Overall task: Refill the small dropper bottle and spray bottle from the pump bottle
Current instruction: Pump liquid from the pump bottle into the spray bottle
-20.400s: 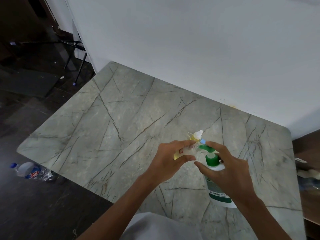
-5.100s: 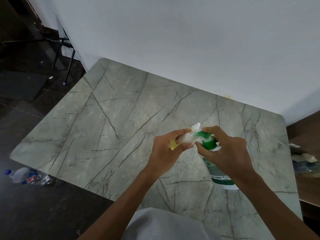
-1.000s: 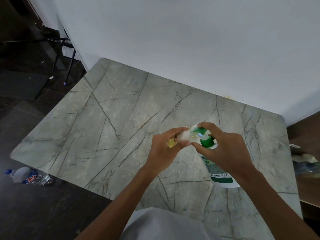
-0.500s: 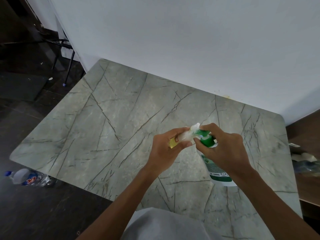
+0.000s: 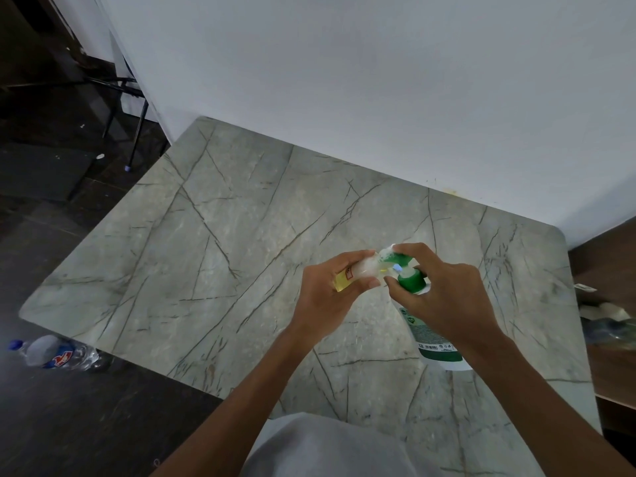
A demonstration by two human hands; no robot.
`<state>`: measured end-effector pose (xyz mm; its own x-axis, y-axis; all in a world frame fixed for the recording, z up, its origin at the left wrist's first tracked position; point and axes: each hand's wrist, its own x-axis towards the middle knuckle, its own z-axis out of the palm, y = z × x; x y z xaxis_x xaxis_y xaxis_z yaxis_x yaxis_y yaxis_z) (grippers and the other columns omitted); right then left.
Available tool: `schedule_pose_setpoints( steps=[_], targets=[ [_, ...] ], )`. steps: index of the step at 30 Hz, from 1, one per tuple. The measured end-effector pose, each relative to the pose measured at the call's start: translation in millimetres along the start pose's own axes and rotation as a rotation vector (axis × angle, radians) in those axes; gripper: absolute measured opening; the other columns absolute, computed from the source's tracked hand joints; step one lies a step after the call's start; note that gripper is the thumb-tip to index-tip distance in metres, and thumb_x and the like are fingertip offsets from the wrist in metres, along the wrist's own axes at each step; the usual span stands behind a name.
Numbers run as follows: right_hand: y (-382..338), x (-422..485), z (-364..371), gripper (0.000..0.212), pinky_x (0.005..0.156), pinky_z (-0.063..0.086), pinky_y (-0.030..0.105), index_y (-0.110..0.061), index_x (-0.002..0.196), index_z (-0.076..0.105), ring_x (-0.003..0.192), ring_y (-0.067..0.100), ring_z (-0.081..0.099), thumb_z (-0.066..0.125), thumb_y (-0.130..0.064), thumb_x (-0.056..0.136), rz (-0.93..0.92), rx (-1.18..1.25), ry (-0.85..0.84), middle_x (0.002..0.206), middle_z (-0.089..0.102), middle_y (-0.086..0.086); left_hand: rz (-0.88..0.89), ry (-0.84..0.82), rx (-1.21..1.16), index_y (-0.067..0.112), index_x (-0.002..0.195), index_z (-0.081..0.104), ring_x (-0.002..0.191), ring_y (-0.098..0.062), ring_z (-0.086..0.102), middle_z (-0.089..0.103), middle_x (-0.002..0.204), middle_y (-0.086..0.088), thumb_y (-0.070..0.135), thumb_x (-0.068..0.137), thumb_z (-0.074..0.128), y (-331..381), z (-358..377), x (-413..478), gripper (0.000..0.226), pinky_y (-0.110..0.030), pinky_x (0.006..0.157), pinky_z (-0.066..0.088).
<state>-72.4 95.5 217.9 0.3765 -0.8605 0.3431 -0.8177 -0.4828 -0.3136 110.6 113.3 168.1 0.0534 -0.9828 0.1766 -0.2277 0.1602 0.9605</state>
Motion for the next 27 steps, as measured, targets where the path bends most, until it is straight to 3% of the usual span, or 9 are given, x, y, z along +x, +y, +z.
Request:
schedule_pose_setpoints(
  steps=[7,17,27],
  targets=[
    [-2.4,-1.3,3.6,0.042,0.047,0.054,0.025,-0.018,0.106,0.06,0.051,0.01,0.061,0.077,-0.036,0.073,0.005,0.022,0.042,0.076,0.071,0.0,-0.006,-0.001,0.033,0.025,0.117,0.067,0.09,-0.007,0.068,0.071,0.105,0.015,0.033,0.077,0.079,-1.4,0.3,-2.0,0.043,-0.034,0.075,0.059],
    [-2.9,2.1,-3.0,0.051,0.046,0.052,0.026,-0.03,0.118,0.048,0.048,0.008,0.058,0.07,-0.049,0.076,-0.005,-0.04,-0.002,0.071,0.068,-0.007,-0.003,0.0,0.035,0.021,0.118,0.067,0.092,-0.002,0.067,0.07,0.104,0.015,0.03,0.078,0.079,1.2,-3.0,1.6,0.043,-0.021,0.076,0.057],
    [-6.1,5.2,-4.1,0.039,0.042,0.05,0.025,-0.02,0.104,0.059,0.045,0.01,0.057,0.079,-0.032,0.073,-0.008,0.003,0.071,0.066,0.067,-0.003,0.004,-0.003,0.013,0.019,0.118,0.068,0.092,-0.006,0.067,0.071,0.105,0.012,0.029,0.077,0.079,3.8,-1.1,2.7,0.043,-0.026,0.076,0.058]
  ],
)
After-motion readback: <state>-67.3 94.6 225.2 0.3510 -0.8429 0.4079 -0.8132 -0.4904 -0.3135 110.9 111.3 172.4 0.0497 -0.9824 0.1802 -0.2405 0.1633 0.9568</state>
